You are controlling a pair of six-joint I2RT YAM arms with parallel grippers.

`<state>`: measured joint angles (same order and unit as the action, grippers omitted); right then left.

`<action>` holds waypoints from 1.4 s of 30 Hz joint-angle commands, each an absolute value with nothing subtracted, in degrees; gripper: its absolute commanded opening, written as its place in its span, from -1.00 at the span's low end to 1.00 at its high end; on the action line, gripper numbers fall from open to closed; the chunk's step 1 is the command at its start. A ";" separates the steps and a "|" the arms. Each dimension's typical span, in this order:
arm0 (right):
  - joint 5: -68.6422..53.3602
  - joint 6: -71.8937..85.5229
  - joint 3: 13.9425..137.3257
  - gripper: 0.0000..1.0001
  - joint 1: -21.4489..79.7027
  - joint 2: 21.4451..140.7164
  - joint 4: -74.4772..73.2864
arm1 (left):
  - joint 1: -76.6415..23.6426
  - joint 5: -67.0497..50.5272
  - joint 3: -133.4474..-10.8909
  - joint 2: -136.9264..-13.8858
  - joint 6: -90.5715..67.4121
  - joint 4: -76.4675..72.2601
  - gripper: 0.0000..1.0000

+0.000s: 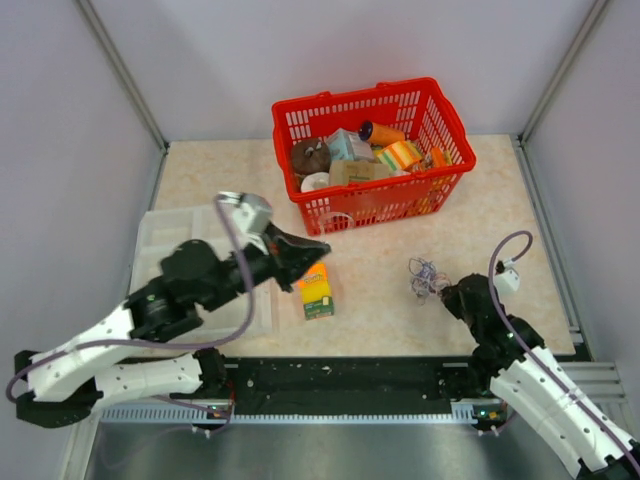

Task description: Untangle the cables

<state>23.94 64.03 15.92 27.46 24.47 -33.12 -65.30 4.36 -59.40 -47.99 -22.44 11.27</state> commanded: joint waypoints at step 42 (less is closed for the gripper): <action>24.42 38.06 26.89 -1.00 -19.60 42.62 -24.96 | -65.13 28.12 -108.80 -49.66 -0.44 34.97 -1.00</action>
<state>20.01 43.31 23.88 -18.83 41.56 -29.43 -65.30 29.89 -107.68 -49.30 -1.32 36.69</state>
